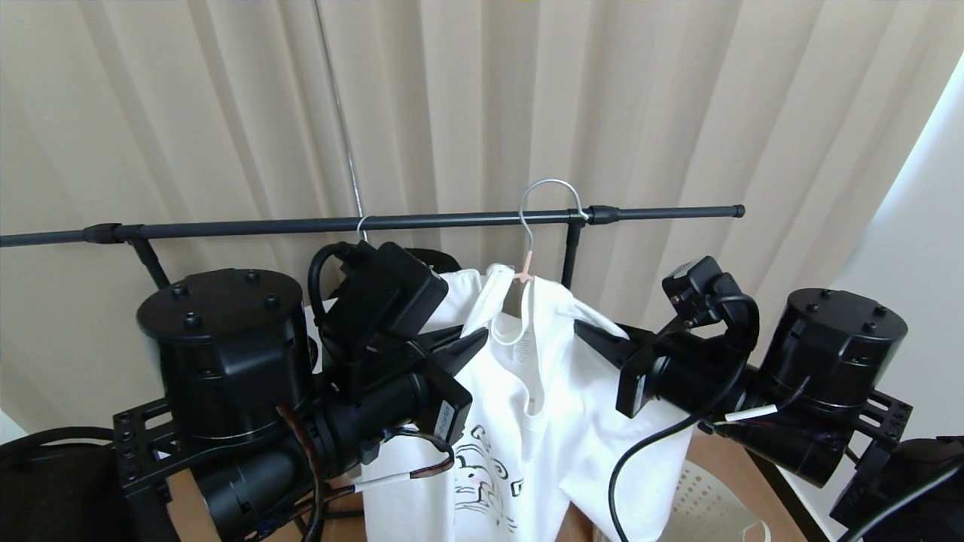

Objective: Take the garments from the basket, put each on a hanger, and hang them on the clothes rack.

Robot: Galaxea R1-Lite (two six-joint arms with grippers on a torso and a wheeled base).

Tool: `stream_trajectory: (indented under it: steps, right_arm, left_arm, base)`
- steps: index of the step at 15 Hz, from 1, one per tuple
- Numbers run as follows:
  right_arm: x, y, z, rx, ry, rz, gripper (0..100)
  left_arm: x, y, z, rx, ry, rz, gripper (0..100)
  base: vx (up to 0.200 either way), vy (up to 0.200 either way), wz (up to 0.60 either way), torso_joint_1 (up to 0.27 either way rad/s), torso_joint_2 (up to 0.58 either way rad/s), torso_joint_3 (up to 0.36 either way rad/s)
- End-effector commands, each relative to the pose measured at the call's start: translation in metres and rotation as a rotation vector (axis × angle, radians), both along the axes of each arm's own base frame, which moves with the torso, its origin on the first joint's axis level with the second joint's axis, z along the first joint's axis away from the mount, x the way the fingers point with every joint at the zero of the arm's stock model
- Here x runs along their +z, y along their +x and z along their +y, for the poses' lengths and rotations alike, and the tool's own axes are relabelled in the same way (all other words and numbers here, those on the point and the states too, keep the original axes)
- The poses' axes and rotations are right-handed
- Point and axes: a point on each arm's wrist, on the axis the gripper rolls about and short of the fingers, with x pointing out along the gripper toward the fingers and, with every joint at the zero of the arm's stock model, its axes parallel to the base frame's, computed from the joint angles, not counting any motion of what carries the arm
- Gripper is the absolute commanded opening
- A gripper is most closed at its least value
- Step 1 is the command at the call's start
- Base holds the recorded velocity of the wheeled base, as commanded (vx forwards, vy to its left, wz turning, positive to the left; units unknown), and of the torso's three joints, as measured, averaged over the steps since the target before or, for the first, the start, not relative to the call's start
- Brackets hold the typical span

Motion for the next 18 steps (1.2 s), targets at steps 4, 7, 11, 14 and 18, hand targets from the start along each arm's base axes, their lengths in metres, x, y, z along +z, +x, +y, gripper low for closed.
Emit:
stream_trajectory:
  steps: [4, 7, 11, 14, 18]
  right_arm:
    - [0.007, -0.003, -0.004, -0.006, 0.015, -0.019, 0]
    - [0.007, 0.000, -0.008, -0.022, 0.014, -0.021, 0]
    - [0.006, 0.005, -0.018, -0.054, 0.003, -0.025, 0]
    - [0.004, 0.011, -0.033, -0.059, -0.043, -0.047, 0]
    - [0.002, 0.014, -0.046, -0.040, -0.057, -0.052, 0]
  left_arm:
    - [-0.005, 0.002, -0.003, -0.002, 0.014, 0.012, 100]
    - [-0.004, -0.002, -0.005, -0.018, 0.010, 0.008, 100]
    - [-0.004, -0.012, 0.003, -0.016, 0.016, 0.002, 100]
    - [-0.004, -0.025, 0.023, 0.007, 0.017, 0.001, 100]
    - [0.005, -0.030, 0.056, 0.099, -0.022, -0.030, 100]
  base:
    - [0.000, 0.000, 0.00, 0.000, 0.00, 0.000]
    - [0.000, 0.000, 0.00, 0.000, 0.00, 0.000]
    - [0.000, 0.000, 0.00, 0.000, 0.00, 0.000]
    - [0.000, 0.000, 0.00, 0.000, 0.00, 0.000]
    - [0.000, 0.000, 0.00, 0.000, 0.00, 0.000]
